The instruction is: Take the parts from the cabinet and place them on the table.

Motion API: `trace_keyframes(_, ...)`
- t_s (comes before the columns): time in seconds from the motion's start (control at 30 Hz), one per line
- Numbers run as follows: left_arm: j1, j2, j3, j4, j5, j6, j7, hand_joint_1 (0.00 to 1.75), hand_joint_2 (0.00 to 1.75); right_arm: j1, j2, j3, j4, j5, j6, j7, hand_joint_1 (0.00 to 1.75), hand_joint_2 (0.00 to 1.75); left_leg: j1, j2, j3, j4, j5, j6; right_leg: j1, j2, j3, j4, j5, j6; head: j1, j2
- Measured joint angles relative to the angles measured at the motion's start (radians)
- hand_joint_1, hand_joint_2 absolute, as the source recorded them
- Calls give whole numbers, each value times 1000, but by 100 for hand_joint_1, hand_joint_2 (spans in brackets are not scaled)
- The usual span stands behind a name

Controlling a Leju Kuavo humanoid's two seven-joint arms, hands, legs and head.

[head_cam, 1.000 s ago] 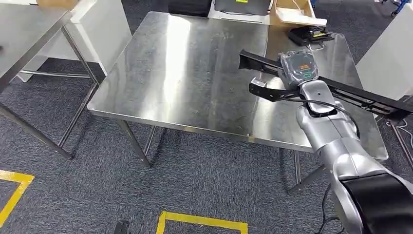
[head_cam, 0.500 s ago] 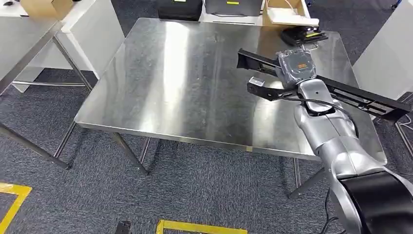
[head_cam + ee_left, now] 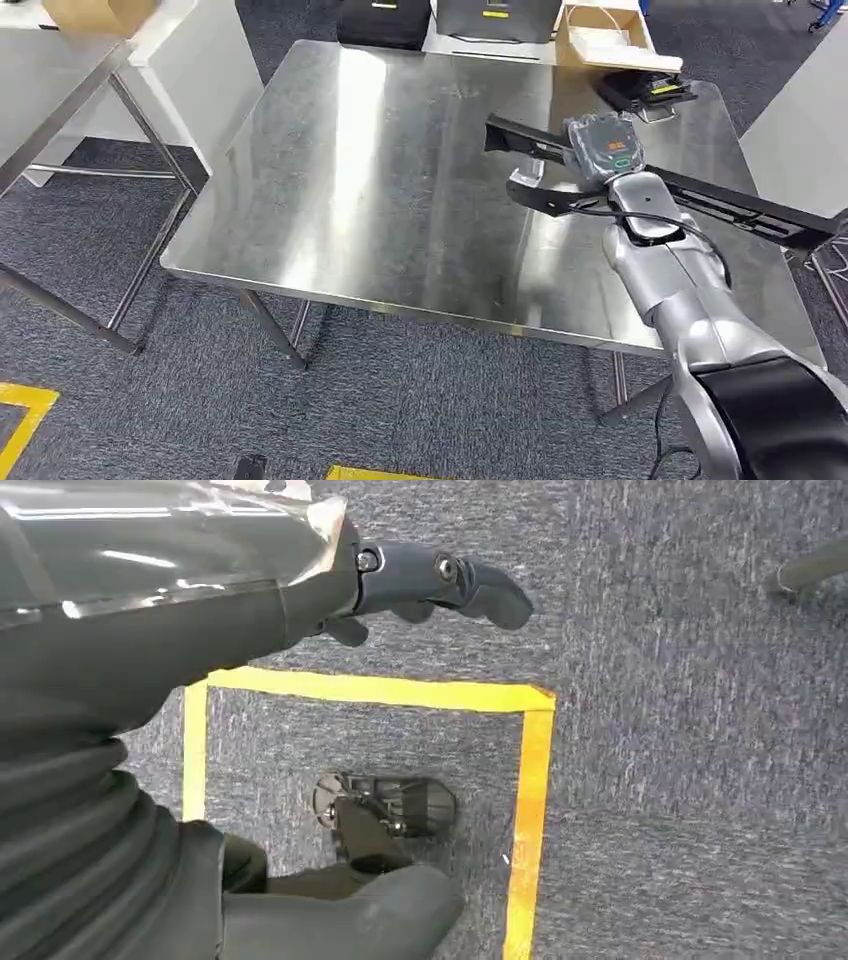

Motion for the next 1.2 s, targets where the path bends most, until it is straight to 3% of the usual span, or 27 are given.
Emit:
trace_keyframes(0.03, -1, 0, 0, 0, -1, 0, 0, 0, 175, 0, 2, 1, 0, -2, 0, -2, 173, 175, 1, 0, 11, 3, -10, -6, -5, -2, 34, -102, 59, 17, 0, 0)
trace_keyframes(0.07, -2, 1, 0, 0, -1, 0, 0, 0, 175, 1, 8, 3, 1, -3, 0, -2, 173, 175, 0, 1, 17, 6, -22, -14, -12, -10, 59, -188, 104, 26, 3, 0)
trace_keyframes(0.1, -3, 3, 0, 0, -1, 0, 0, 0, 175, 1, 12, 4, 6, -3, 1, -6, 173, 175, -3, 1, 18, 11, -27, -19, 1, -9, 58, -192, 76, 6, 2, 0)
trace_keyframes(0.13, -5, 3, 0, 0, -2, 0, 0, 0, 175, 0, 16, 5, 7, -10, 7, -16, 173, 175, -6, 2, 10, 11, -32, -24, 5, -9, 75, -189, 72, -22, 2, 0)
trace_keyframes(0.23, -3, 5, 0, 0, -3, -2, -2, 0, 175, 3, 35, 8, 7, -24, 6, -47, 173, 175, -4, 2, 22, 15, -48, -35, -5, -6, 84, -189, 77, -43, -2, 0)
trace_keyframes(0.3, -9, 5, 0, 0, -8, -4, -5, 0, 175, -2, 55, 10, 7, -34, 5, -63, 173, 175, 2, 8, -29, 105, -58, -51, -10, -1, 100, -191, 66, -59, -5, 0)
trace_keyframes(0.37, -9, 5, -1, 0, -10, -6, -5, 0, 175, 3, 74, 15, 10, -47, 0, -83, 173, 175, 12, 10, -131, 266, -106, -70, -7, 2, 113, -191, 53, -75, -5, 0)
trace_keyframes(0.4, -7, 5, -1, 0, -10, -5, -3, 0, 175, 8, 81, 17, 11, -53, -2, -94, 173, 175, 16, 10, -177, 323, -132, -74, -6, 3, 120, -191, 45, -74, -6, 0)
trace_keyframes(0.43, -6, 5, -1, 0, -10, -5, -1, 0, 175, 15, 87, 21, 13, -54, -3, -101, 173, 175, 17, 10, -206, 340, -133, -75, -5, 4, 130, -191, 37, -73, -6, 0)
trace_keyframes(0.47, -6, 5, -1, 0, -11, -5, 1, 0, 175, 20, 93, 24, 14, -56, -4, -106, 173, 175, 17, 9, -209, 307, -98, -71, -3, 5, 142, -191, 28, -73, -8, 0)
trace_keyframes(0.53, -5, 6, -1, 0, -11, -3, 1, 0, 175, 20, 101, 30, 14, -59, -7, -110, 173, 175, 14, 9, -166, 167, 9, -54, 0, 7, 163, -192, 13, -72, -7, 0)
trace_keyframes(0.57, -5, 8, -1, 0, -11, -2, 1, 0, 175, 19, 109, 33, 14, -63, -11, -112, 173, 175, 7, 9, -135, 76, 75, -36, 0, 7, 173, -194, 5, -71, -7, 0)
trace_keyframes(0.6, -5, 15, -1, 0, -11, 0, 1, 0, 175, 20, 110, 36, 15, -66, -15, -115, 173, 175, -2, 9, -121, 41, 87, -15, -1, 7, 181, -195, -3, -66, -3, 0)
trace_keyframes(0.63, -5, 13, -1, 0, -11, 0, 1, 0, 175, 18, 112, 40, 16, -71, -17, -119, 173, 175, -6, 10, -109, 23, 65, -13, 2, 9, 181, -202, -6, -61, -3, 0)
trace_keyframes(0.73, -3, 14, -1, 0, -11, 2, -1, 0, 175, 21, 120, 47, 13, -85, -21, -138, 173, 175, -13, 13, -73, -7, 58, 3, 10, 8, 209, -218, -3, -41, -6, 0)
trace_keyframes(0.77, -4, 14, -1, 0, -11, 2, -2, 0, 175, 23, 126, 49, 11, -92, -23, -142, 173, 175, 2, 13, -45, -32, 65, 5, 13, 7, 194, -204, -17, -44, -5, 0)
trace_keyframes(0.8, -5, 13, 0, 0, -11, 2, -7, 0, 175, 22, 127, 54, 11, -96, -27, -148, 173, 175, -1, 8, -32, -41, 65, 7, 13, 4, 175, -152, -21, -44, -2, 0)
trace_keyframes(0.83, -6, 13, 0, 0, -10, 2, -14, 0, 175, 23, 131, 61, 11, -101, -28, -151, 173, 175, 0, 12, -26, -41, 65, 9, 11, 4, 136, -79, -28, -45, -3, 0)
trace_keyframes(0.9, -7, 9, 0, 0, 0, 4, -45, 0, 175, 42, 133, 75, 13, -104, -27, -158, 173, 175, 3, 9, -15, -41, 52, 9, 8, 4, 42, 61, -82, -42, -1, 0)
trace_keyframes(0.93, -6, 7, 0, 0, 9, 4, -64, 0, 175, 53, 134, 82, 13, -107, -26, -159, 173, 175, 3, 5, -10, -41, 46, 7, 6, 3, 11, 90, -99, -36, -2, 0)
trace_keyframes(0.97, -3, 6, 3, 0, 24, 0, -93, 0, 175, 62, 136, 92, 13, -109, -24, -161, 173, 175, 4, 1, -4, -39, 38, 2, 2, 3, -1, 70, -88, -23, -1, 0)
trace_keyframes(1.0, -2, 6, 6, 0, 32, -1, -122, 0, 175, 64, 137, 100, 13, -109, -23, -161, 173, 175, 6, -1, 0, -35, 30, -3, -2, 2, 8, 14, -48, -5, -1, 0)
trace_keyframes(1.07, -3, 6, 15, 0, 30, 57, -188, 0, 175, 63, 140, 115, 13, -109, -23, -152, 173, 175, 12, -4, 6, -19, 11, -16, -12, -3, 60, -161, 66, 26, 0, 0)
trace_keyframes(1.1, -3, 5, 16, 0, 23, 130, -242, 0, 175, 66, 139, 123, 13, -109, -24, -145, 173, 175, 11, -3, 6, -7, -1, -25, -13, -12, 69, -202, 99, 24, 0, 0)
trace_keyframes(1.13, -3, 2, 19, 0, 21, 191, -284, 0, 175, 66, 142, 132, 15, -111, -26, -143, 0, 0, 9, -4, 4, 4, -9, -32, 0, -12, 64, -203, 62, -7, 0, 0)
trace_keyframes(1.17, -5, 0, 22, 0, 28, 207, -294, 0, 175, 67, 146, 141, 15, -115, -27, -146, 0, 0, 6, -5, -4, 7, -16, -38, 0, -12, 79, -190, 83, -26, -1, 0)
trace_keyframes(1.2, -5, -1, 28, 0, 42, 178, -291, 0, 175, 67, 147, 145, 15, -119, -28, -146, 0, 0, 6, -4, -3, 13, -21, -40, -5, -12, 78, -193, 84, -32, -6, 0)
